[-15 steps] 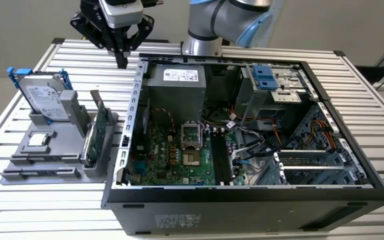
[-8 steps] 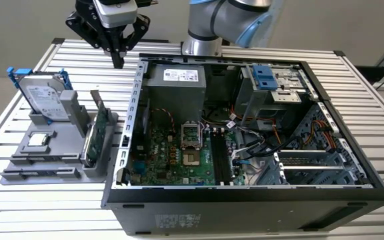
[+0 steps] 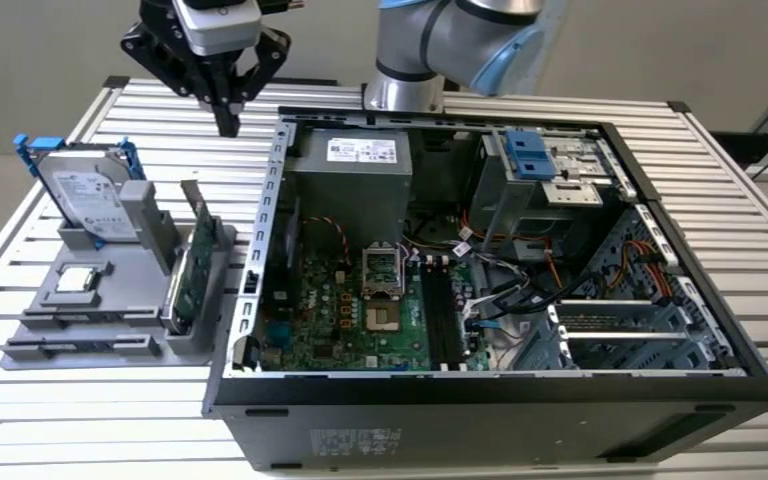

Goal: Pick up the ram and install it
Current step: 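Reach for the ram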

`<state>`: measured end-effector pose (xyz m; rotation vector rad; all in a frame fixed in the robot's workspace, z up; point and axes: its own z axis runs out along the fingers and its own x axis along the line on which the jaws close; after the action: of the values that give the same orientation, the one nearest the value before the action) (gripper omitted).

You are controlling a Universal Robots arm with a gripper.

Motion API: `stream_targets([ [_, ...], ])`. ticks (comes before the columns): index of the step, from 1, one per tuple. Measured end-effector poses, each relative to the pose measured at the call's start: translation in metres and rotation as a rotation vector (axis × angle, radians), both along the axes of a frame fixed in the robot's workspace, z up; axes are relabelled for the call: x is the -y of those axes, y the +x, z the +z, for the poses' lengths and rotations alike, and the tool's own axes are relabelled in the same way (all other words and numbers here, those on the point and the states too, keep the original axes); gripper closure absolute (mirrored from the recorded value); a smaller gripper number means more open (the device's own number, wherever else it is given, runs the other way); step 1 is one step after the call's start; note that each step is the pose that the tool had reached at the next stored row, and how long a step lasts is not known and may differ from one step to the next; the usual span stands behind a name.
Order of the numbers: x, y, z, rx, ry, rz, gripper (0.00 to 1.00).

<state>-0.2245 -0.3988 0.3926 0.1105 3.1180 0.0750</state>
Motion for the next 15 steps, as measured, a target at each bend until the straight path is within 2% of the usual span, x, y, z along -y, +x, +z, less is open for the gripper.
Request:
stream_targets([
  [15,0.0000,-0.0162,0.0000,0.0000,0.0000,0.000,1.00],
])
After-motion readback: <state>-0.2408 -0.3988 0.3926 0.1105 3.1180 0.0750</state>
